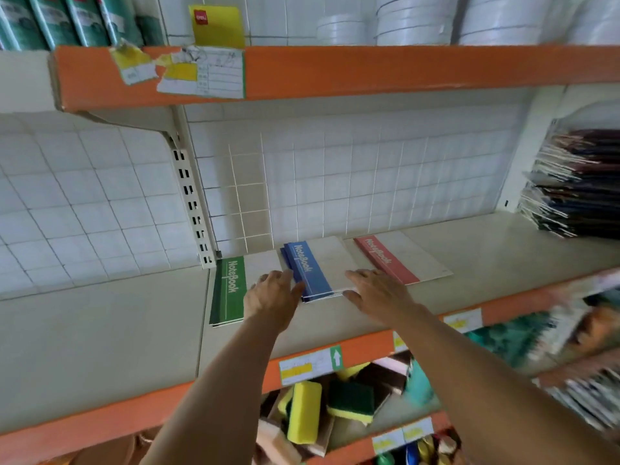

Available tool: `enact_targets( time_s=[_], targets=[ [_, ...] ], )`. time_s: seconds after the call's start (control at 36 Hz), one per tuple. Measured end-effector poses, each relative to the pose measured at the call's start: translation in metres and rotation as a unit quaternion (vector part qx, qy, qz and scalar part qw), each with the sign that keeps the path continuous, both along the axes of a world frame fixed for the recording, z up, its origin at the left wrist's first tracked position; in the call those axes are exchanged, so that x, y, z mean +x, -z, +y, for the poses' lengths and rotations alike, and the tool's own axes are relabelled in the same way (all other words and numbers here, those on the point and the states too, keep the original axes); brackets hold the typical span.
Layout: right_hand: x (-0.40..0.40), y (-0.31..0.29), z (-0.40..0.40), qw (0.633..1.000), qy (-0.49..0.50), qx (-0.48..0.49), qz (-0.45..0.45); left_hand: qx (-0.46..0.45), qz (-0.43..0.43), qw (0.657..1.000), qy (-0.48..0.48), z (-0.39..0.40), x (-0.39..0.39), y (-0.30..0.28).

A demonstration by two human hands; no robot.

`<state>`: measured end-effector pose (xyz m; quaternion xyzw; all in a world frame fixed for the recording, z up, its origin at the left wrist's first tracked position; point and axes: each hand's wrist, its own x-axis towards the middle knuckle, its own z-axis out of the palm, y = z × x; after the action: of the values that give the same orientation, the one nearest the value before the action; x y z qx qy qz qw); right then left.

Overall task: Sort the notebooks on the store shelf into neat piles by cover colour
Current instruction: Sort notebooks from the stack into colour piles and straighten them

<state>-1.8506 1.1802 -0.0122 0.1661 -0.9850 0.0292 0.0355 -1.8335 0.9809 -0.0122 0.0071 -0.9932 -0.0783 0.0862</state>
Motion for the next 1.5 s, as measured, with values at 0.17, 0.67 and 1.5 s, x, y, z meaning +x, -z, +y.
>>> enact_targets(
  time_s=[0.17, 0.67, 1.5],
  targets=[
    [0.022, -0.008, 0.078, 0.997, 0.074, 0.009, 0.012, -0.003, 0.009, 0.999, 0.037, 0.066, 0.001, -0.011],
    [0.144, -0.033, 0.376, 0.975, 0.221, 0.024, 0.022, -0.028, 0.035, 0.986, 0.158, 0.350, 0.055, -0.040],
    [0.094, -0.095, 0.640, 0.948, 0.305, 0.048, 0.074, -0.011, 0.141, 0.967, 0.213, 0.623, -0.038, -0.122]
  ],
)
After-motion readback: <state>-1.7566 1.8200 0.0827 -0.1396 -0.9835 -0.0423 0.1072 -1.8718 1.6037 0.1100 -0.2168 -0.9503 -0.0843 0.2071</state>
